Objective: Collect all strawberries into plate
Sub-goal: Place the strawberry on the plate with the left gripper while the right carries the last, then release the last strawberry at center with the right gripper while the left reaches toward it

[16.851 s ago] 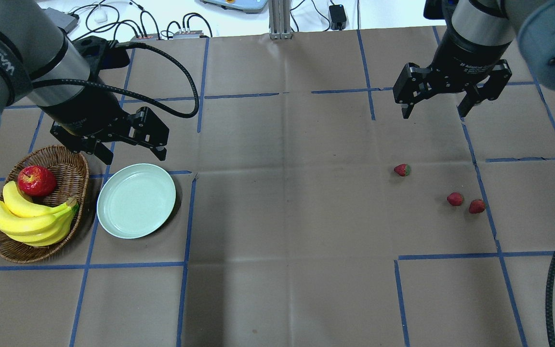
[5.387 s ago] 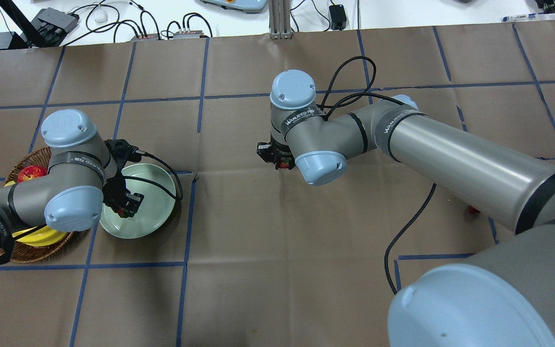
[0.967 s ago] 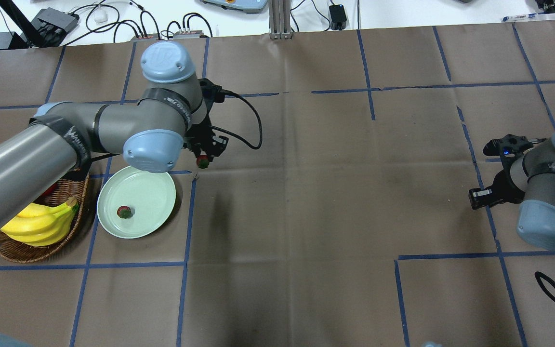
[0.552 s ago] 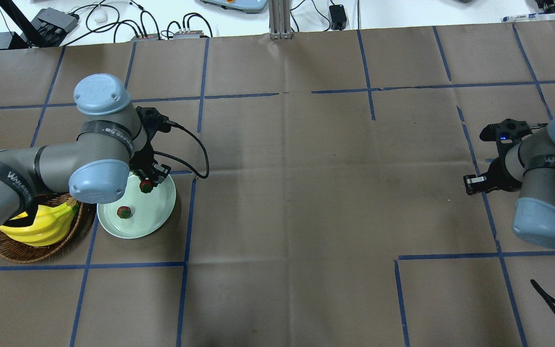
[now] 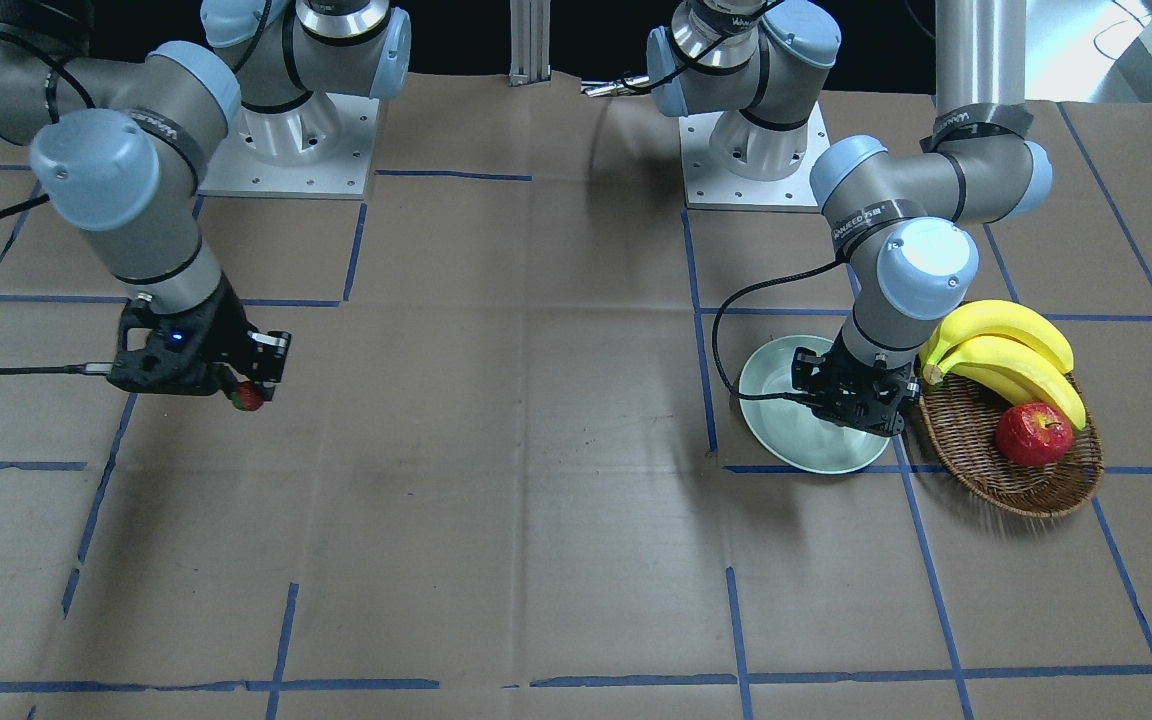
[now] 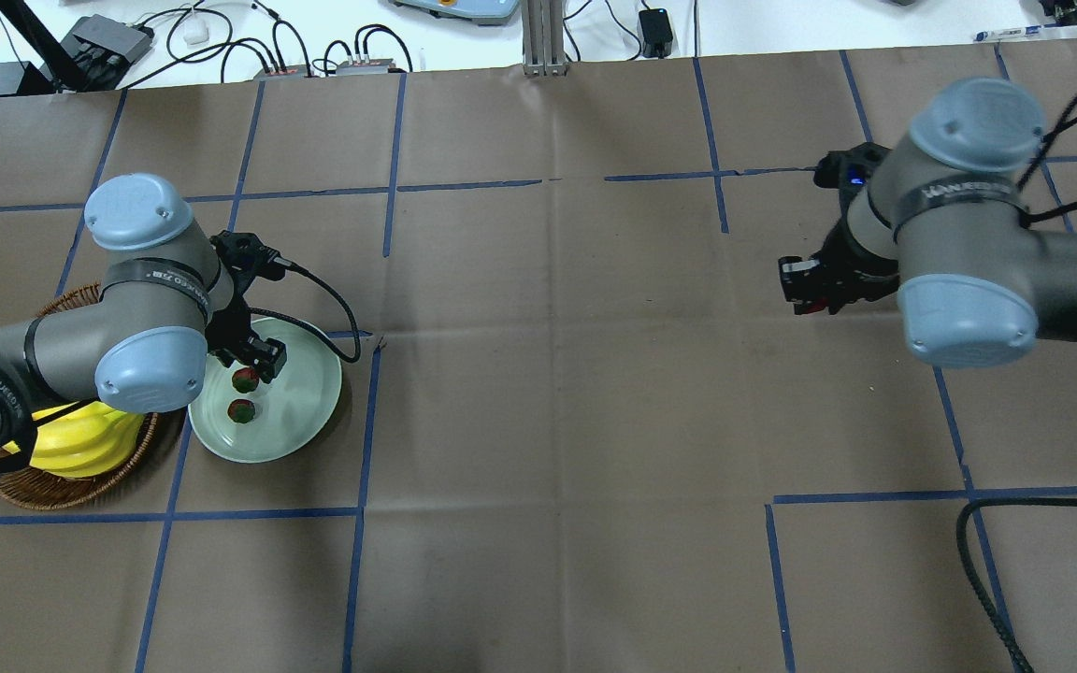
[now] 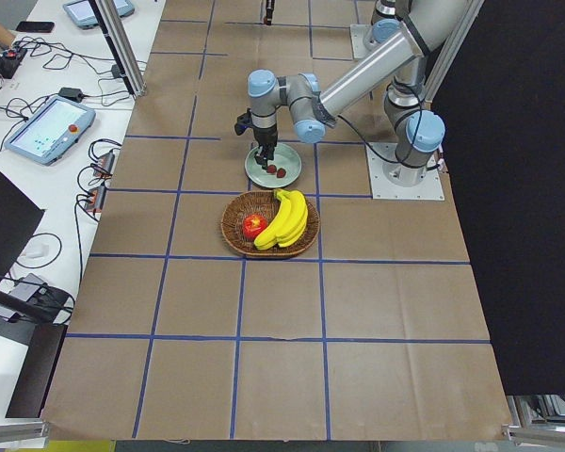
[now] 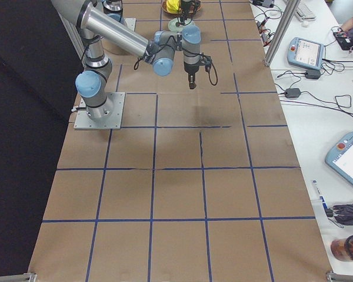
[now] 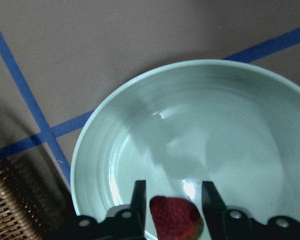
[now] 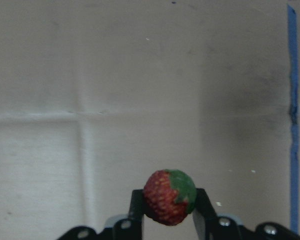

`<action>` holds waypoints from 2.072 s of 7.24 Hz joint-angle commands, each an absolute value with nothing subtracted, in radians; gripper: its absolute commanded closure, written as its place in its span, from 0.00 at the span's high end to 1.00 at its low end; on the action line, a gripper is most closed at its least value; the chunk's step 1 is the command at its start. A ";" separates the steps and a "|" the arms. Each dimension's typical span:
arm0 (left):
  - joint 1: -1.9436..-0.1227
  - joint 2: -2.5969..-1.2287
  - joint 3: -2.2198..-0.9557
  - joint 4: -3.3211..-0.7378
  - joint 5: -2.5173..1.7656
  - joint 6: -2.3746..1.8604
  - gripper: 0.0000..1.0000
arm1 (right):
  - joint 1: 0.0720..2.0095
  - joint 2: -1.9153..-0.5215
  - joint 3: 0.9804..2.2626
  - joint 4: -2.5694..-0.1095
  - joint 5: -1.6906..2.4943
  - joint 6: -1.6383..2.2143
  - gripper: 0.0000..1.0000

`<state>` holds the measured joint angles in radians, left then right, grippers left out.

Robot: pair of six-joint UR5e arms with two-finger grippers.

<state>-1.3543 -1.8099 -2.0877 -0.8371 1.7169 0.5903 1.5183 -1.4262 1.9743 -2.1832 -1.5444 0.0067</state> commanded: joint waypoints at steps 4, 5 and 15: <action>-1.379 -1.821 -2.079 -0.838 1.555 0.398 0.71 | 1.936 -1.024 1.608 -2.177 -1.540 0.458 0.05; -1.399 -1.812 -2.079 -0.836 1.549 0.362 0.71 | 1.943 -0.985 1.582 -2.177 -1.539 0.463 0.05; -1.701 -1.832 -1.987 -0.834 1.482 -0.184 0.98 | 1.656 -1.323 1.597 -1.844 -1.558 0.166 1.00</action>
